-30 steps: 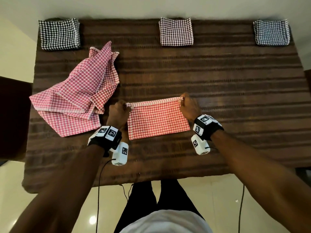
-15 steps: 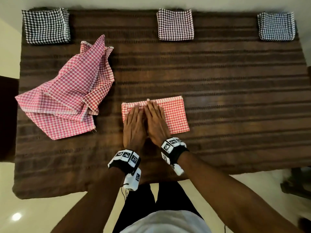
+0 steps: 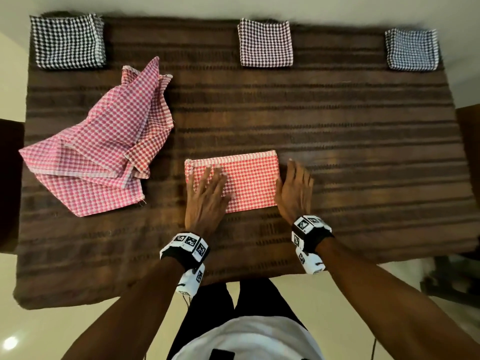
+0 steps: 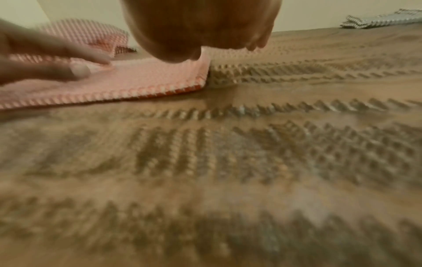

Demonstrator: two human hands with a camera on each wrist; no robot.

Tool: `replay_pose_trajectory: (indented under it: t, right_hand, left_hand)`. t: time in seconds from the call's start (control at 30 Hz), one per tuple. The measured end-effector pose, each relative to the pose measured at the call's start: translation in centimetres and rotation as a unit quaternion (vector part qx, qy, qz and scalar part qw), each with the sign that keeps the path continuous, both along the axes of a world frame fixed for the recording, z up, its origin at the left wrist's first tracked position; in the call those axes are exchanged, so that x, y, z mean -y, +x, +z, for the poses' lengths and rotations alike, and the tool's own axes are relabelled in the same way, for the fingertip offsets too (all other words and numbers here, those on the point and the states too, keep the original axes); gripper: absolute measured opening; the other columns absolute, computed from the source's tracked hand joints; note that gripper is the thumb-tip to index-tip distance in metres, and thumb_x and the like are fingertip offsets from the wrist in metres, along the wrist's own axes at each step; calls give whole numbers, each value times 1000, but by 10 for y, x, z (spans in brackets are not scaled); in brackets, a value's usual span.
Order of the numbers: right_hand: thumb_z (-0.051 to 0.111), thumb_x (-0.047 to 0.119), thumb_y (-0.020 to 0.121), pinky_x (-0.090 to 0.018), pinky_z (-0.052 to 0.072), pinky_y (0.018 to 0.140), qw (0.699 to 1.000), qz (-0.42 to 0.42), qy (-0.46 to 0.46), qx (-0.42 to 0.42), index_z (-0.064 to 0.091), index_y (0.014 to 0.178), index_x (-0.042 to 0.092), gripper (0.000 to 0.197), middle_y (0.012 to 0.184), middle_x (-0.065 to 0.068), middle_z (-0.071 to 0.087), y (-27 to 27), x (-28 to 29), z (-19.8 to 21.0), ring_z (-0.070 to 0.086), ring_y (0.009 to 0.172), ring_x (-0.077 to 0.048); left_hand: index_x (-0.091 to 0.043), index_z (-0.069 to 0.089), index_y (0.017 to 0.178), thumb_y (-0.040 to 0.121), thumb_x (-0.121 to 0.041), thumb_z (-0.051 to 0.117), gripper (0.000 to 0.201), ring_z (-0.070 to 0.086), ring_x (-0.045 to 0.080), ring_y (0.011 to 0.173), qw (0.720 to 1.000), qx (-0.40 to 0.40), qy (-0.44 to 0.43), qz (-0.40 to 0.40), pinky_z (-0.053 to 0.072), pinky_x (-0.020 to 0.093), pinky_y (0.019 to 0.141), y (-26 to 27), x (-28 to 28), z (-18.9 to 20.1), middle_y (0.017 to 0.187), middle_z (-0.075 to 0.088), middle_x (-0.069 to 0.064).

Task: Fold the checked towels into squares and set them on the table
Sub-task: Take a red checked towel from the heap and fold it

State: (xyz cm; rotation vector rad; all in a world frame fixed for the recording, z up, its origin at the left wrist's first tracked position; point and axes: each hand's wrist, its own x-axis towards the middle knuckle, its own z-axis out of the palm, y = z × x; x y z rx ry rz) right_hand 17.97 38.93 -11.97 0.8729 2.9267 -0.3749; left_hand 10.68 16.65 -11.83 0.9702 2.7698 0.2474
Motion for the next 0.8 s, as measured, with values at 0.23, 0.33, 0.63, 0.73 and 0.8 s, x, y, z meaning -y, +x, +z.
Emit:
replay_pose_trajectory:
  t: [0.23, 0.33, 0.63, 0.73, 0.8]
  right_hand:
    - [62, 49, 82, -47, 39, 96, 983, -126, -132, 16, 55, 112, 10, 49, 114, -13, 64, -11, 14, 12, 52, 111, -36]
    - [63, 32, 80, -42, 44, 90, 975, -163, -152, 2, 64, 87, 13, 20, 96, -12, 70, -19, 14, 26, 56, 103, -37]
    - [63, 17, 78, -38, 51, 73, 991, 10, -90, -102, 60, 106, 13, 28, 97, -8, 66, -33, 112, 74, 62, 85, -28]
    - [62, 14, 78, -42, 53, 68, 987, 48, -124, -85, 56, 107, 10, 30, 99, -11, 64, -41, 148, 74, 63, 81, -32]
    - [60, 11, 81, -43, 52, 66, 986, 63, -138, -67, 54, 109, 7, 29, 101, -14, 63, -46, 167, 67, 63, 81, -35]
  left_hand:
    - [-18, 61, 128, 97, -41, 49, 40, 31, 28, 142, 995, -39, -21, -84, 13, 57, 116, -2, -7, 7, 140, 54, 2]
    - [-17, 62, 126, 95, -41, 53, 40, 33, 30, 141, 995, -44, -26, -91, 15, 58, 115, -3, -9, 12, 137, 57, 5]
    - [-16, 70, 107, 103, -42, 31, 47, 63, 27, 104, 934, 168, 251, 194, 42, 34, 89, -40, -16, 52, 109, 72, 10]
    - [-15, 65, 107, 99, -50, 37, 45, 62, 24, 106, 900, 213, 295, 239, 40, 27, 89, -64, -7, 68, 113, 69, 7]
    - [-14, 62, 116, 92, -48, 55, 42, 61, 24, 108, 911, 224, 259, 229, 42, 30, 93, -79, 2, 67, 116, 67, 7]
